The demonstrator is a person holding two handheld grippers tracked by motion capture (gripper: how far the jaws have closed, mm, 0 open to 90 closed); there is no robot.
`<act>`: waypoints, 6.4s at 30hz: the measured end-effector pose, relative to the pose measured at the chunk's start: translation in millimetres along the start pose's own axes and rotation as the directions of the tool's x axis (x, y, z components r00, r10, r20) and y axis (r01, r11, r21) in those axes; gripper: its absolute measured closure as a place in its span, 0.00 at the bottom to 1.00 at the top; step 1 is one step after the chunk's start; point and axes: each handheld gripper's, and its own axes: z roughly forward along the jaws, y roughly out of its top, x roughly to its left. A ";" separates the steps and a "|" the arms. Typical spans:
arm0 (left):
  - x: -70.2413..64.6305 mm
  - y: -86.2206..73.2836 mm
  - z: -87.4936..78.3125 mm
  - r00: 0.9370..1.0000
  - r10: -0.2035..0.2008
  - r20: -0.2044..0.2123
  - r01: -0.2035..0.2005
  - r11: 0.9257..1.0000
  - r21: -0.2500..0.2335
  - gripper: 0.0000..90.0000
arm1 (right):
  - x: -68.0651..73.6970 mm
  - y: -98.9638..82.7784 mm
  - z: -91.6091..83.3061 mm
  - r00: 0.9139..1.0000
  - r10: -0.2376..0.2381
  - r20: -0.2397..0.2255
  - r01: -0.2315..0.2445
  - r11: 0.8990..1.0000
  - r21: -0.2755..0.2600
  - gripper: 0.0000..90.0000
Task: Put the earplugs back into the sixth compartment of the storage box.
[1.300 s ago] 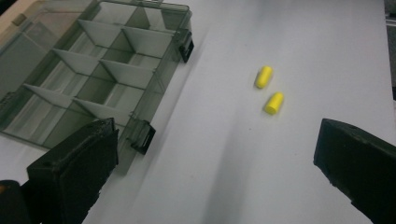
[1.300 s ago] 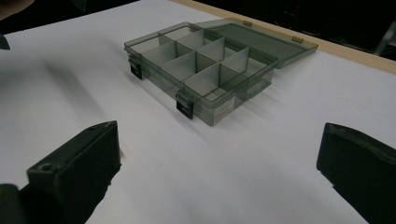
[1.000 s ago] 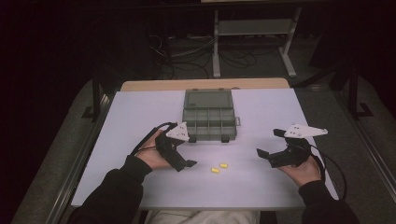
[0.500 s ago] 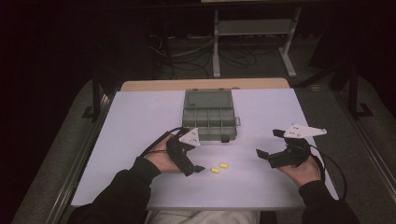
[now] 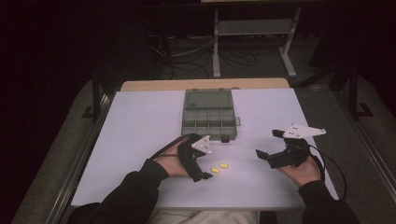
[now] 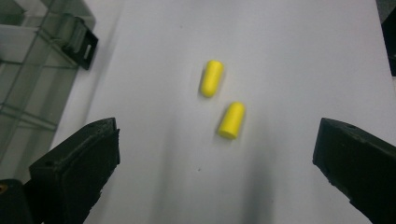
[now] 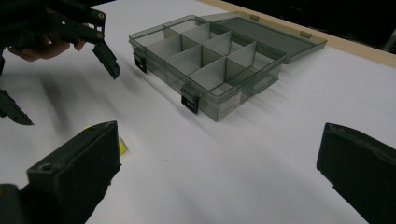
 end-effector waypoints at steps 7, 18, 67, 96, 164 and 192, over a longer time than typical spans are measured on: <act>-0.3 2.9 6.4 0.998 0.023 0.055 -0.024 1.000 0.012 0.16 | 0.2 0.0 0.2 1.000 -0.002 -0.003 0.002 1.000 0.001 0.00; -3.8 9.6 16.3 0.995 0.067 0.077 -0.071 0.996 0.046 0.26 | 0.3 0.0 0.5 1.000 0.000 -0.007 0.000 1.000 0.004 0.00; 30.2 40.1 -36.8 0.995 0.072 0.071 -0.079 0.993 0.093 0.90 | -0.5 -0.1 -0.1 1.000 0.010 -0.016 -0.010 1.000 0.003 0.00; 99.8 37.5 -78.2 0.997 -0.066 -0.037 0.067 0.997 0.045 0.90 | -1.8 -0.6 1.3 1.000 0.013 -0.019 -0.013 1.000 0.008 0.00; 63.8 48.5 -77.9 0.998 -0.025 -0.057 0.024 1.000 -0.006 0.42 | -3.7 -1.3 4.2 1.000 0.011 -0.020 -0.010 1.000 0.026 0.00; 26.7 42.3 -32.5 1.000 0.012 0.005 -0.012 1.000 -0.015 0.23 | -3.9 -1.3 3.6 1.000 0.011 -0.022 -0.010 1.000 0.024 0.00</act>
